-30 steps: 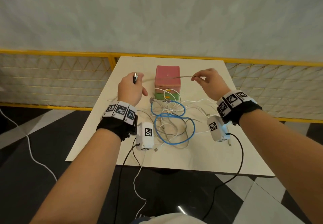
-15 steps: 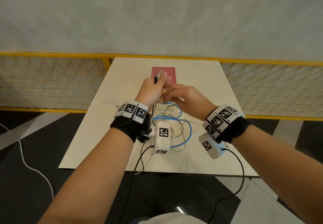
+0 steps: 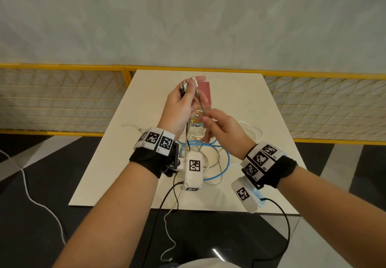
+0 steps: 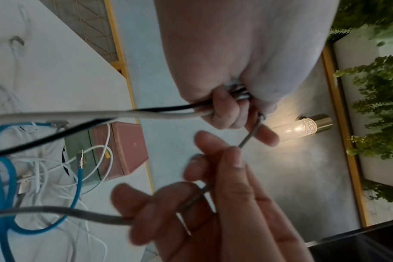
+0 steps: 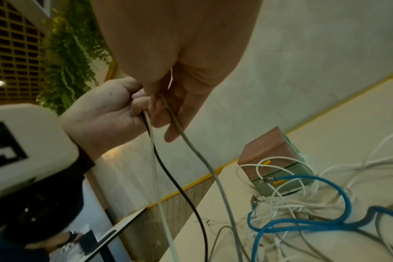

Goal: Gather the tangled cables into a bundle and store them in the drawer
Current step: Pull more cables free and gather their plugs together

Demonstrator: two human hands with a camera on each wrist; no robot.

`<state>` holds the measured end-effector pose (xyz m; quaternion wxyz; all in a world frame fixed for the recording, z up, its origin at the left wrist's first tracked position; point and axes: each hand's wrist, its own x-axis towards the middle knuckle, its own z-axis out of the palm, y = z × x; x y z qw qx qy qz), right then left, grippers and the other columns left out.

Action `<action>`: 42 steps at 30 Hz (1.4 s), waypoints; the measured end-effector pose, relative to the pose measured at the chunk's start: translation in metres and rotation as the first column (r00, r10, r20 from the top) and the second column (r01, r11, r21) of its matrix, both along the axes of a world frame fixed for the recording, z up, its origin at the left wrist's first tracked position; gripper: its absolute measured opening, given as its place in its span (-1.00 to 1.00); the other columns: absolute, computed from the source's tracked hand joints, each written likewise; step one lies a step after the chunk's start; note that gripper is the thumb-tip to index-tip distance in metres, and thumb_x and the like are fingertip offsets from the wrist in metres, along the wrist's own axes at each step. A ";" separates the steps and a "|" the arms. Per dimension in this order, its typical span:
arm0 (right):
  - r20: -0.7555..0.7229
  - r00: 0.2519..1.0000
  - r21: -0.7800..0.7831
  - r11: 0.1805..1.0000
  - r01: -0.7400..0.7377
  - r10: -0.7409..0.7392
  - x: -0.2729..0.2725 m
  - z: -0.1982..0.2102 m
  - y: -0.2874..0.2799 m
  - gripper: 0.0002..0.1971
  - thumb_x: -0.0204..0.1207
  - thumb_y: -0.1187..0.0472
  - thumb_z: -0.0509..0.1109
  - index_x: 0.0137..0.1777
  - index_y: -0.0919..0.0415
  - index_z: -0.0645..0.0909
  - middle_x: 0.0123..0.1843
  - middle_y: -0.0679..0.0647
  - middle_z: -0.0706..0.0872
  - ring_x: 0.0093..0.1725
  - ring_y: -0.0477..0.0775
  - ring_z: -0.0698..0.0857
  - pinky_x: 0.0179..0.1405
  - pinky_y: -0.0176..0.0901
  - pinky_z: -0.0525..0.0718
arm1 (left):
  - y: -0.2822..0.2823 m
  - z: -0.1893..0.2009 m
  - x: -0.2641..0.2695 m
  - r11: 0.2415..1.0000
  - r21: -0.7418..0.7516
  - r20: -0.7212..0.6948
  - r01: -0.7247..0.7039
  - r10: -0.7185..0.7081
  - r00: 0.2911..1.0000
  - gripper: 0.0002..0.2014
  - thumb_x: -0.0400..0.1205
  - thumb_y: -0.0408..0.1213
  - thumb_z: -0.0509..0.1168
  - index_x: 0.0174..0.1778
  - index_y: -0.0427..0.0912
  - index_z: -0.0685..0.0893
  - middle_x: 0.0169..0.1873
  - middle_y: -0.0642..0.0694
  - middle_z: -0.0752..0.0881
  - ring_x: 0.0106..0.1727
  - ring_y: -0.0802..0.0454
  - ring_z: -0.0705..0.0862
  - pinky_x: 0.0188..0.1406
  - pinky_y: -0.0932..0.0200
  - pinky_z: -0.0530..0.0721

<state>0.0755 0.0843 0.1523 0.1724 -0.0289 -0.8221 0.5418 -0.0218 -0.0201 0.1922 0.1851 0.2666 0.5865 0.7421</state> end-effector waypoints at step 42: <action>0.117 0.993 0.586 0.805 -0.091 0.026 0.011 0.063 0.035 -0.79 0.68 0.17 0.20 -0.13 0.00 0.62 -0.57 -0.17 0.54 -0.51 -0.18 0.48 -0.41 -0.33 0.37 | -0.020 0.033 0.027 0.816 -0.563 -0.538 -0.132 -0.240 0.808 -0.83 0.77 -0.13 0.16 0.17 0.01 0.64 -0.47 -0.02 0.74 -0.51 0.08 0.70 -0.33 0.12 0.65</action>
